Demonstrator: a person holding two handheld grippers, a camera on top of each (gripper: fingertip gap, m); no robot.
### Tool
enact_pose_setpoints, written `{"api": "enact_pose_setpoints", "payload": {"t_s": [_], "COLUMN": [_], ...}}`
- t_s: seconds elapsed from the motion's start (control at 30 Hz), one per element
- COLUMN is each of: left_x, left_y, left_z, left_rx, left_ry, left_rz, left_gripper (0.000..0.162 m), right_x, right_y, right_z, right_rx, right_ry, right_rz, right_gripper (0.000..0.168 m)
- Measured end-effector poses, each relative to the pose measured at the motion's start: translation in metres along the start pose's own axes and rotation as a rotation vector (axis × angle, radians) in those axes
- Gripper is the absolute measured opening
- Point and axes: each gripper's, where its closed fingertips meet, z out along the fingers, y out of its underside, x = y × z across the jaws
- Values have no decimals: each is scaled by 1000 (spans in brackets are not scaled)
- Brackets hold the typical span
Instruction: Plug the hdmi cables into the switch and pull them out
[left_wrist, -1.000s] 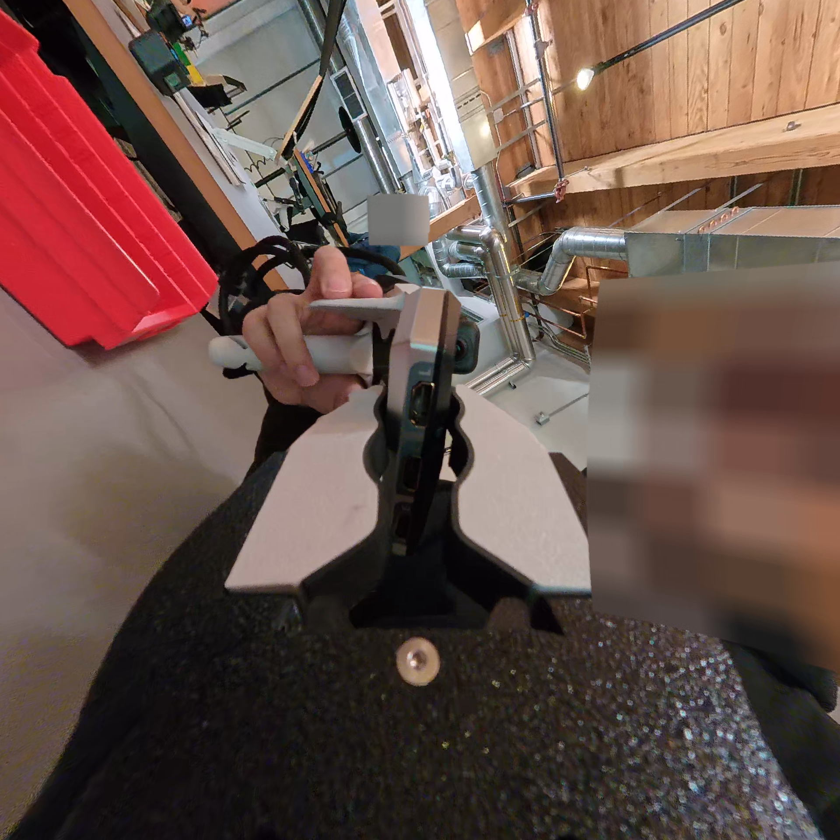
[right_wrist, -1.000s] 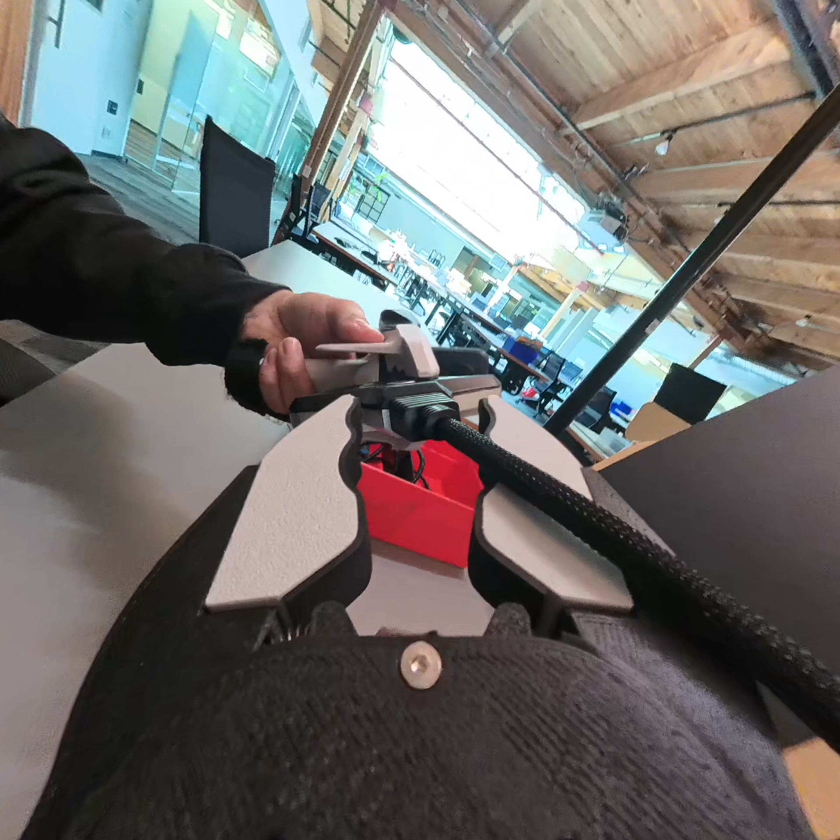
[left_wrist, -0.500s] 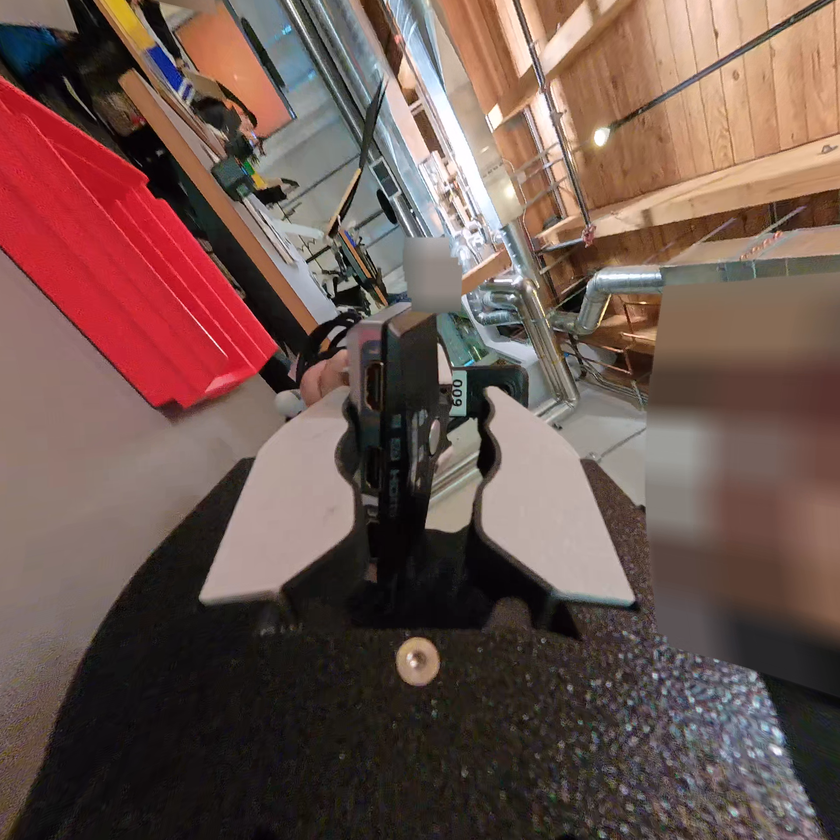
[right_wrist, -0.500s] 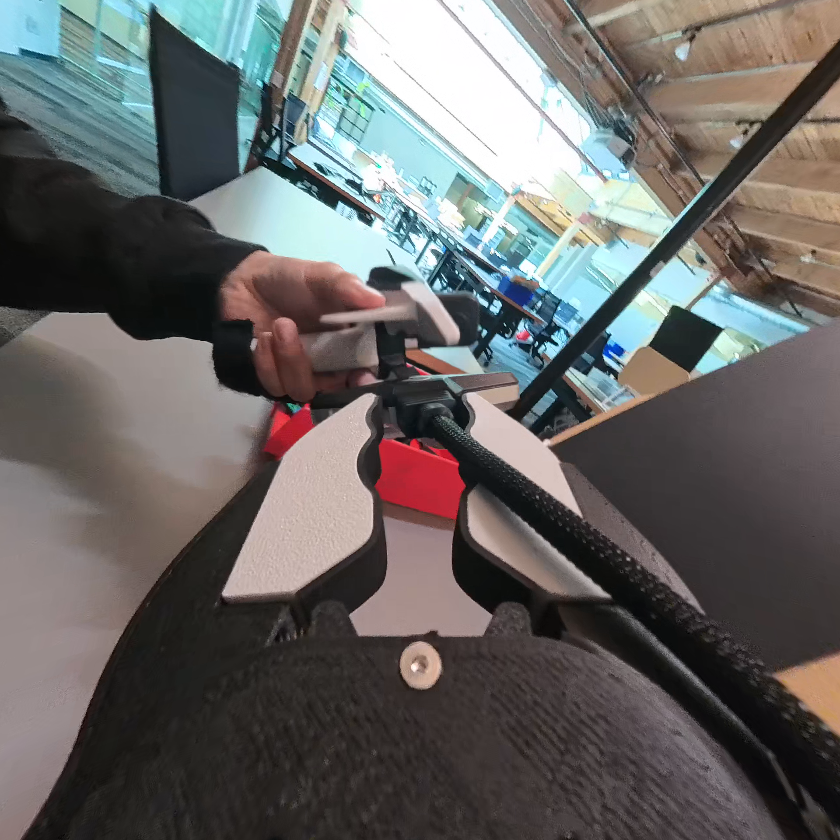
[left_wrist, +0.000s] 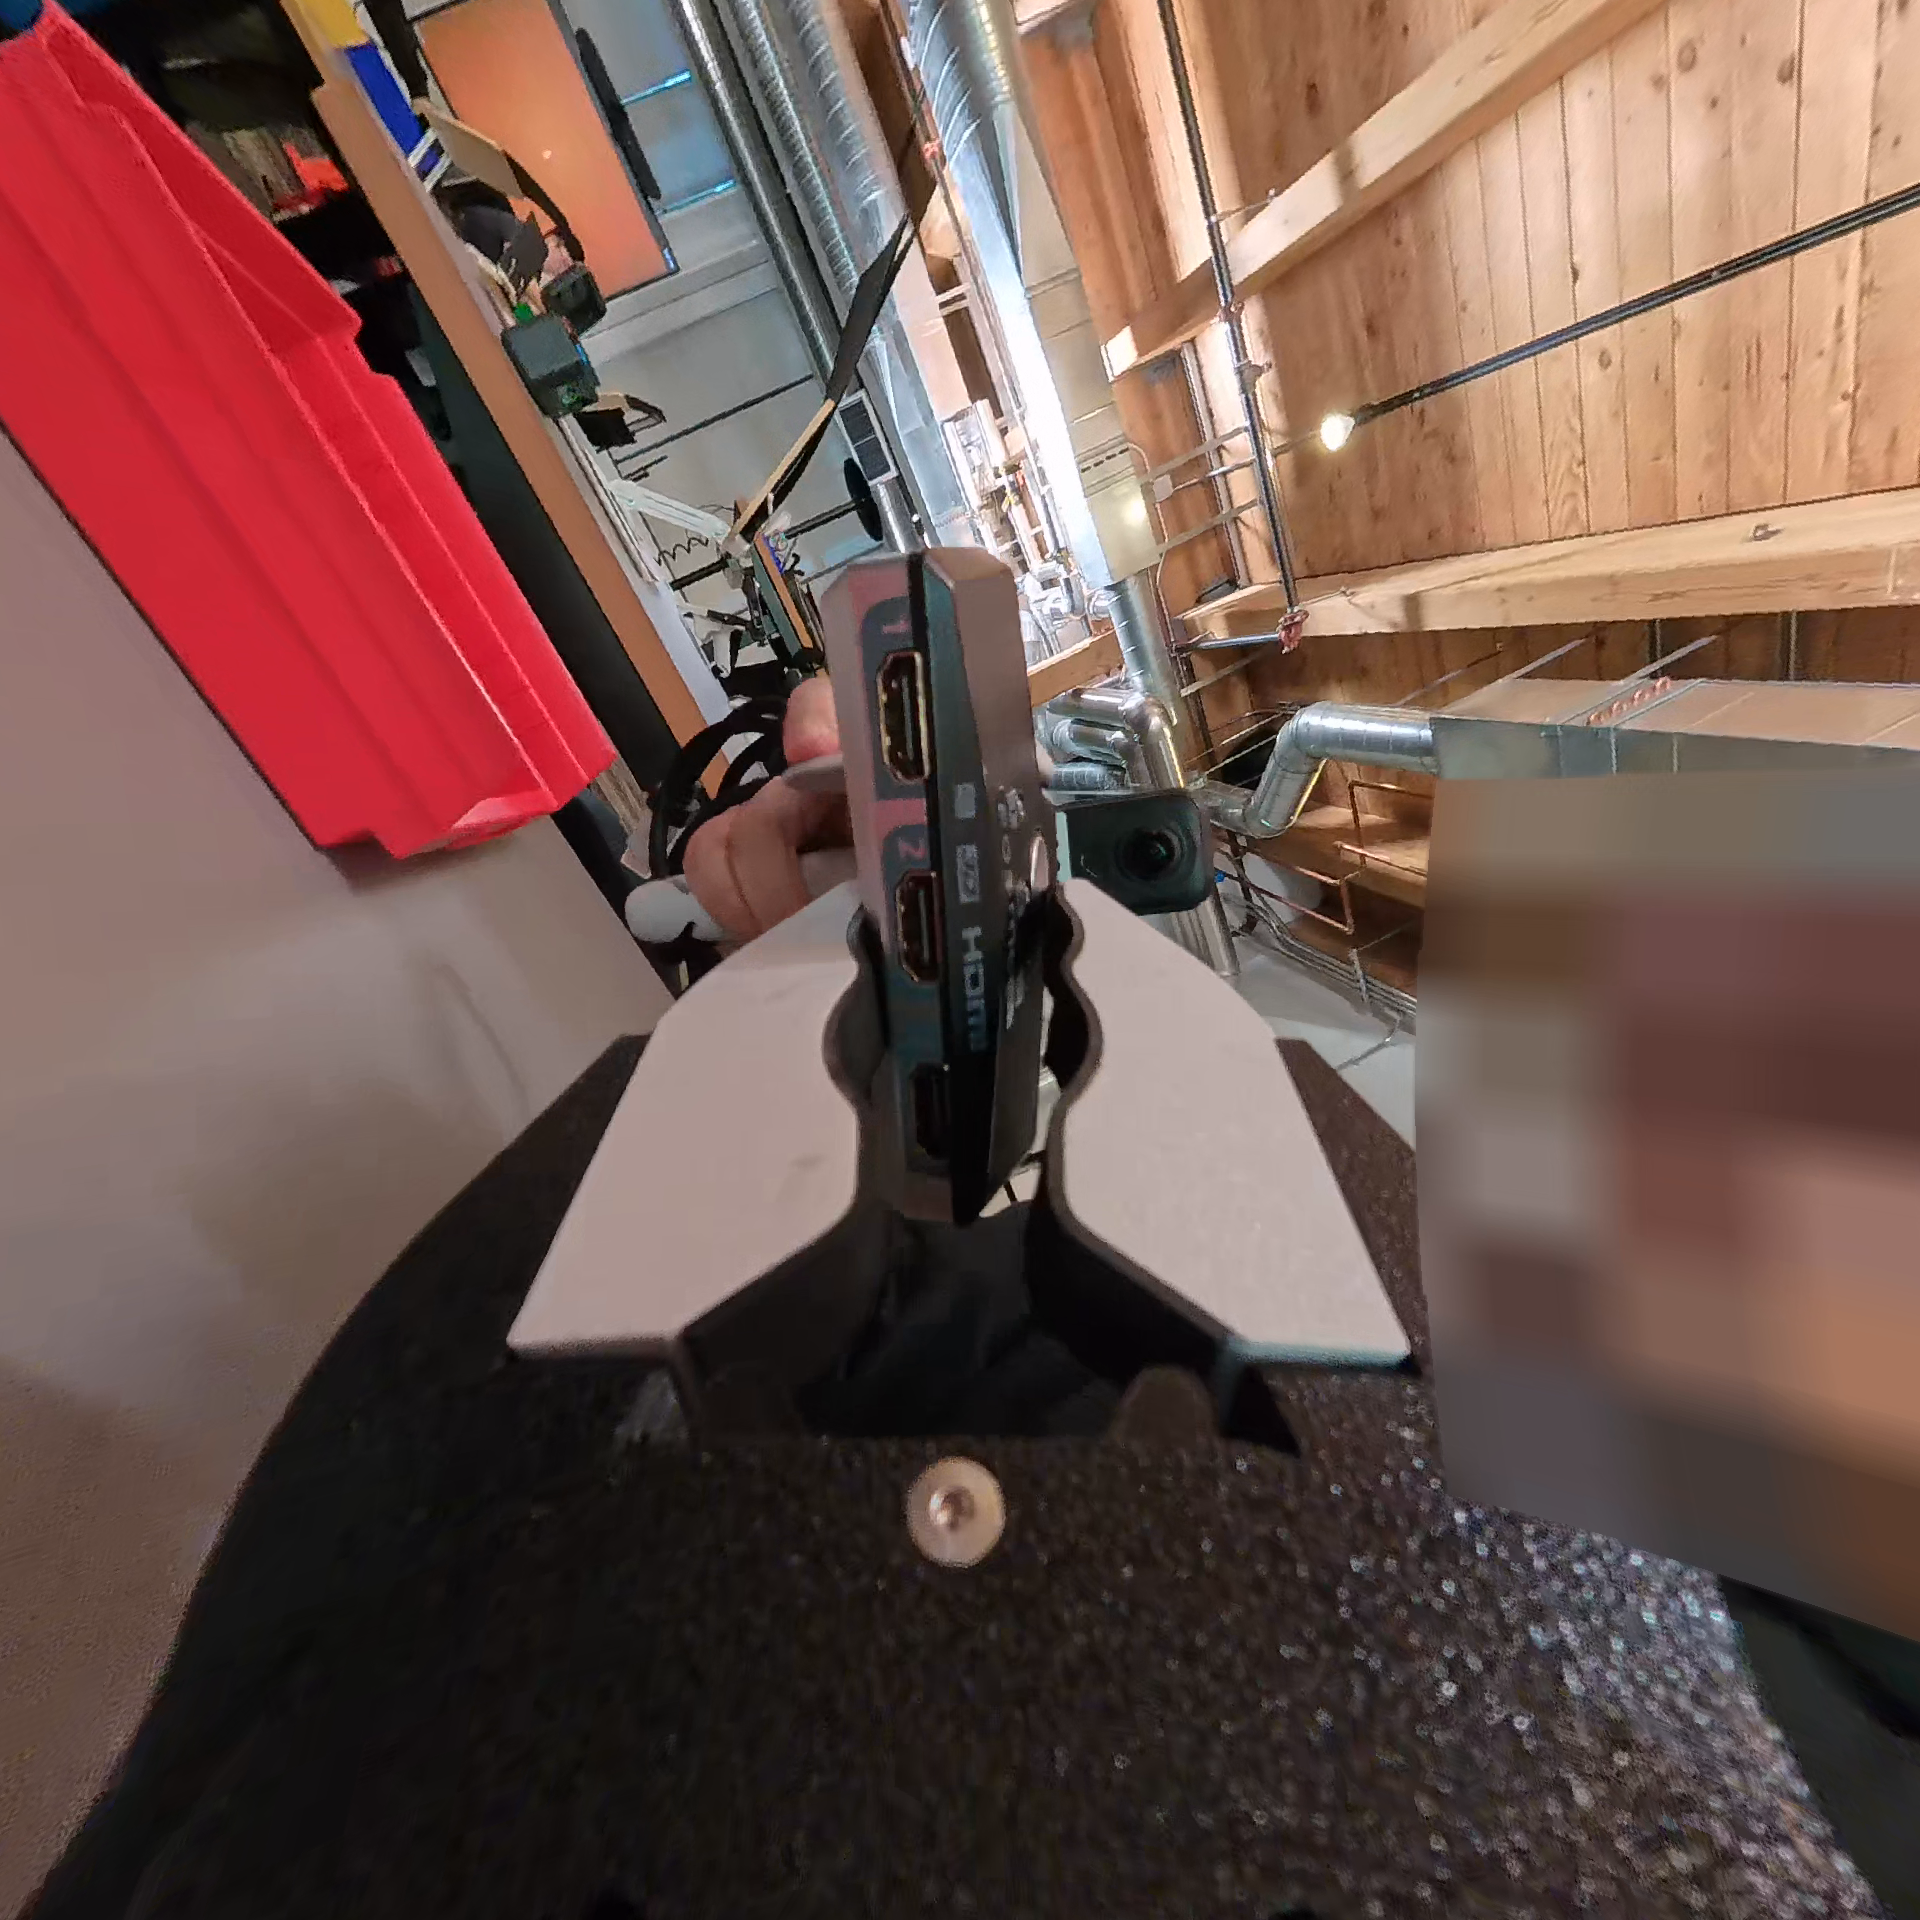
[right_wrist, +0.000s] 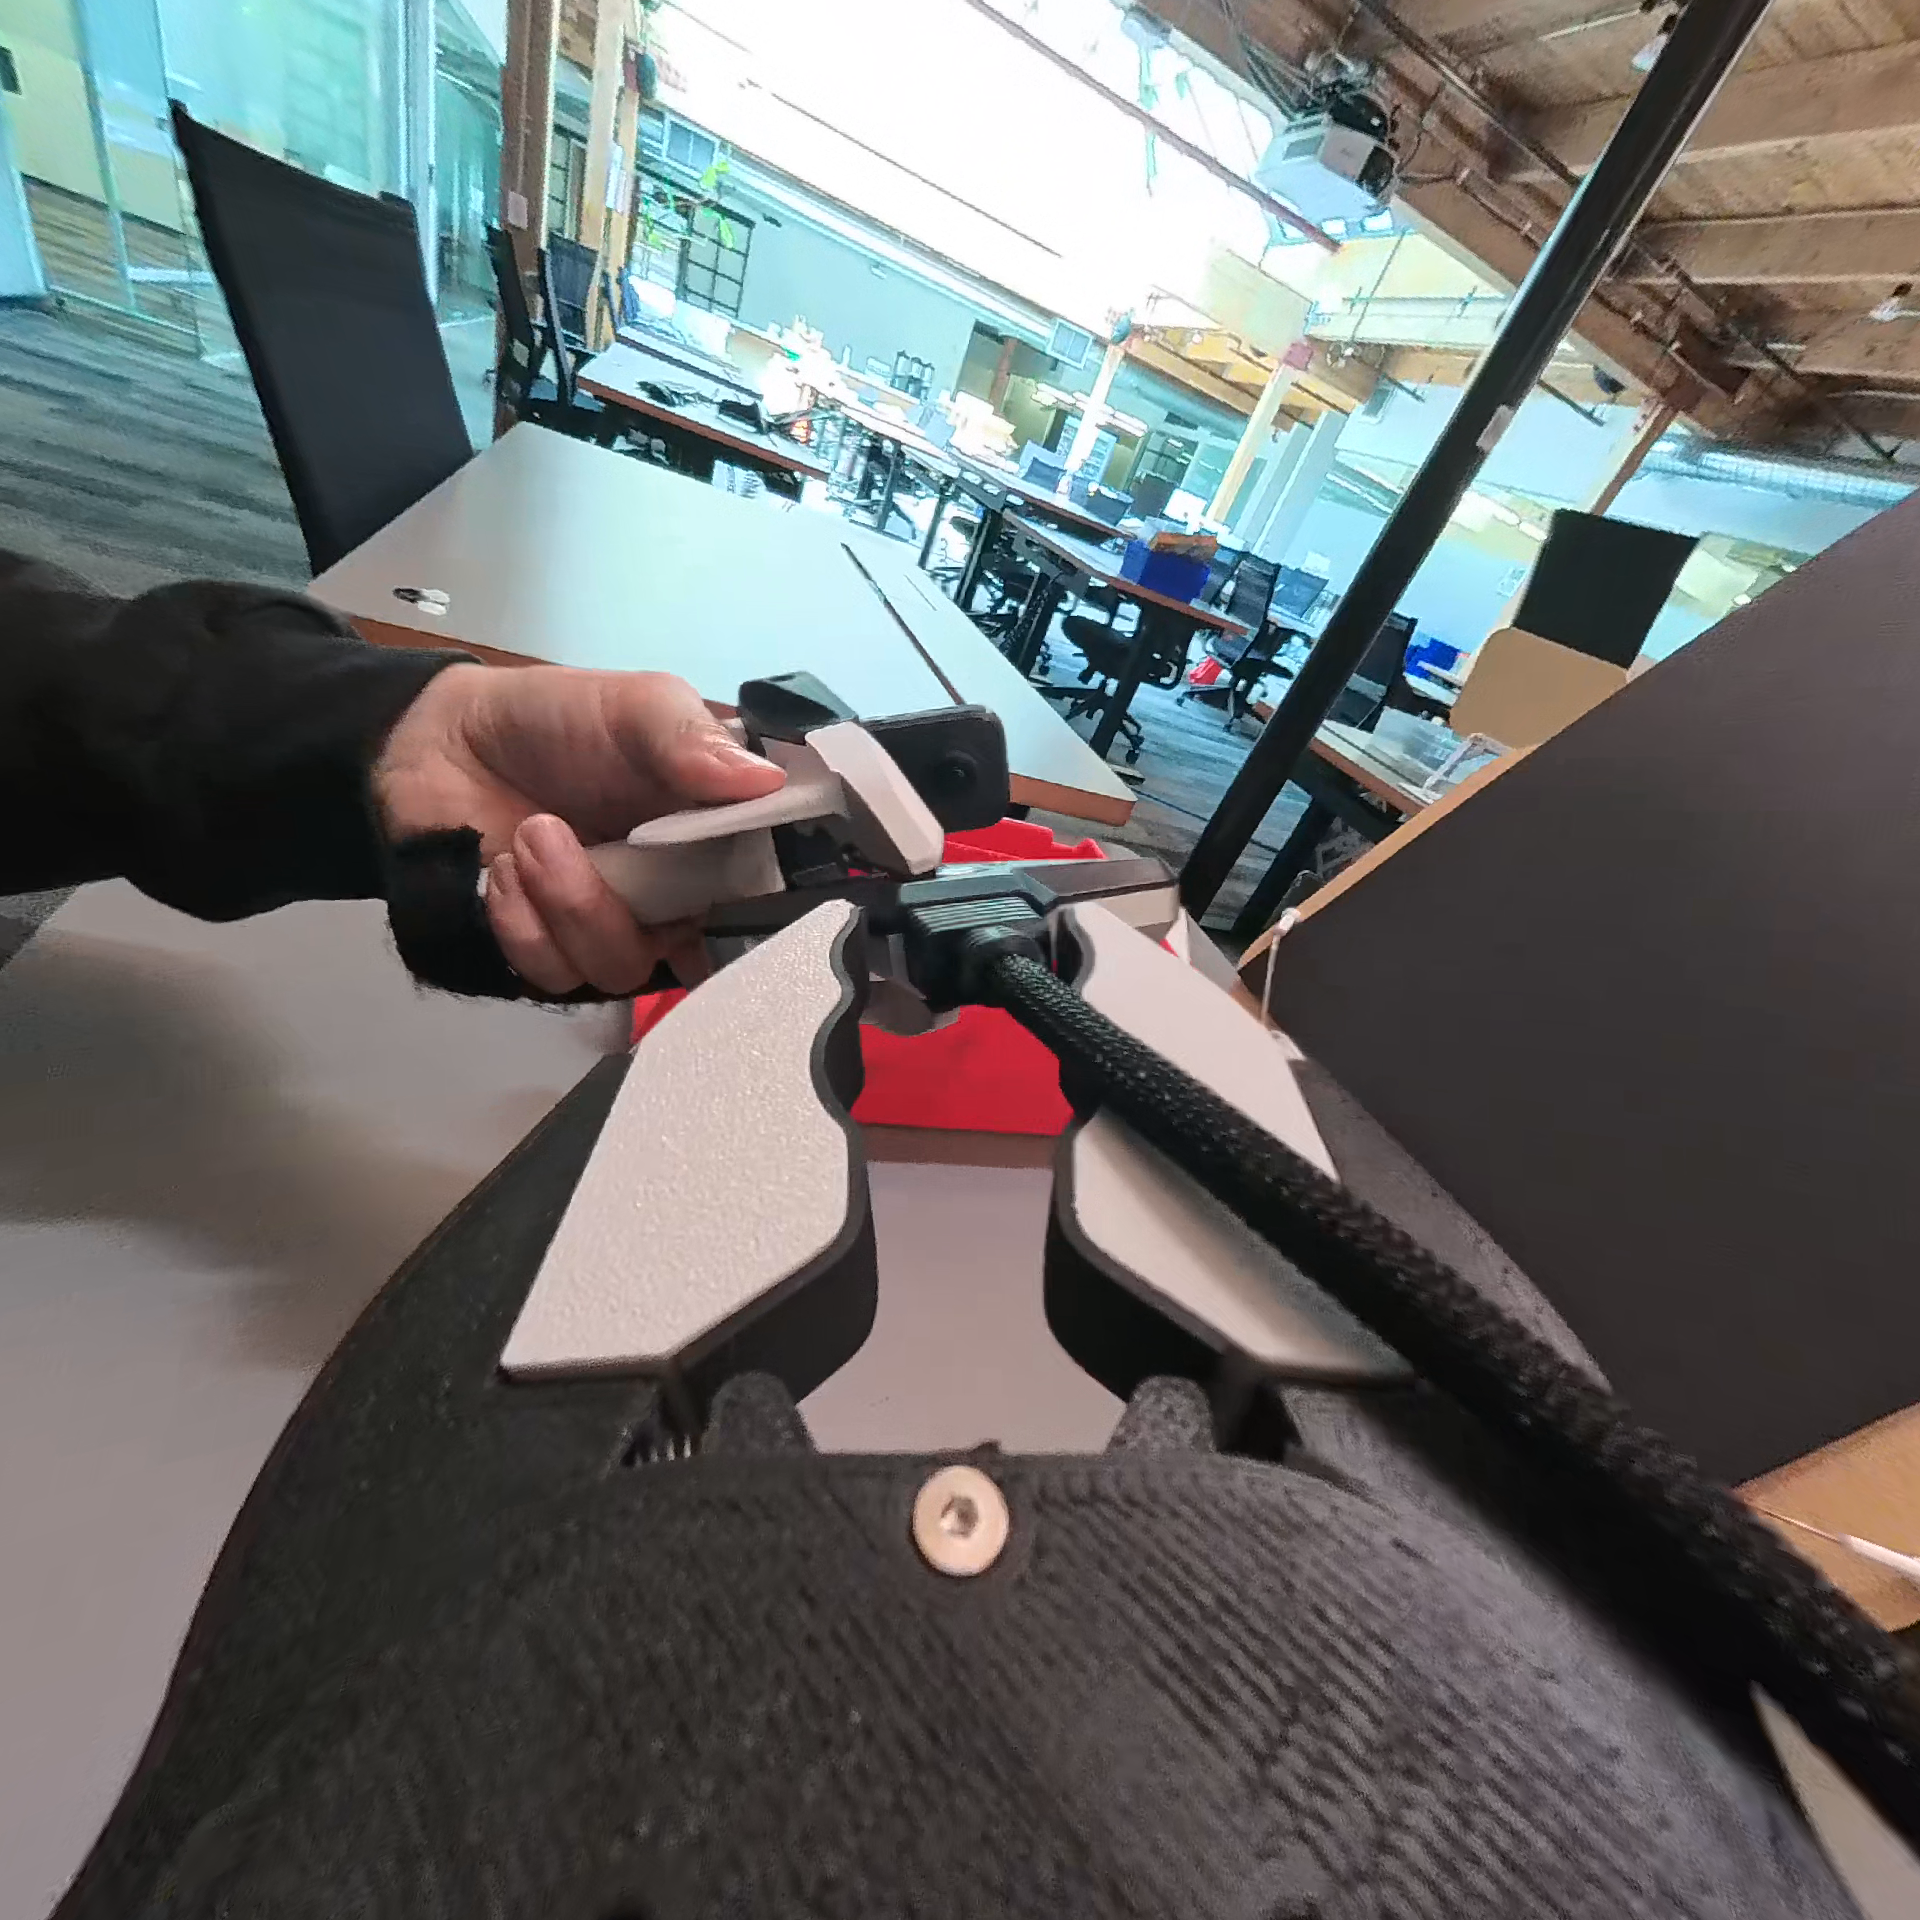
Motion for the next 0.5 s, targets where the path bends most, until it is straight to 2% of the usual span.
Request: {"api": "enact_pose_setpoints", "payload": {"t_s": [0.07,0.13,0.27,0.33,0.4,0.5], "left_x": [3,6,5,7,11,36], "left_y": [2,5,1,-5,-13,-40], "left_z": [2,4,5,3,-3,-34], "left_rx": [-27,-57,-48,-29,-47,5], "left_ry": [0,-11,-54,-95,-203,-356], "left_rz": [-7,-7,29,128,276,555], "left_gripper": [27,27,29,31,42,43], "right_x": [2,-2,0,4,7,23], "right_y": [-3,-6,-5,-7,-11,-9], "right_z": [-1,-5,-4,-1,-1,-14], "right_rx": [25,46,62,69,77,60], "right_ry": [16,-32,-18,14,29,101], "right_rz": [-27,-18,-18,-9,10,16], "right_gripper": [39,32,32,32,31,31]}}
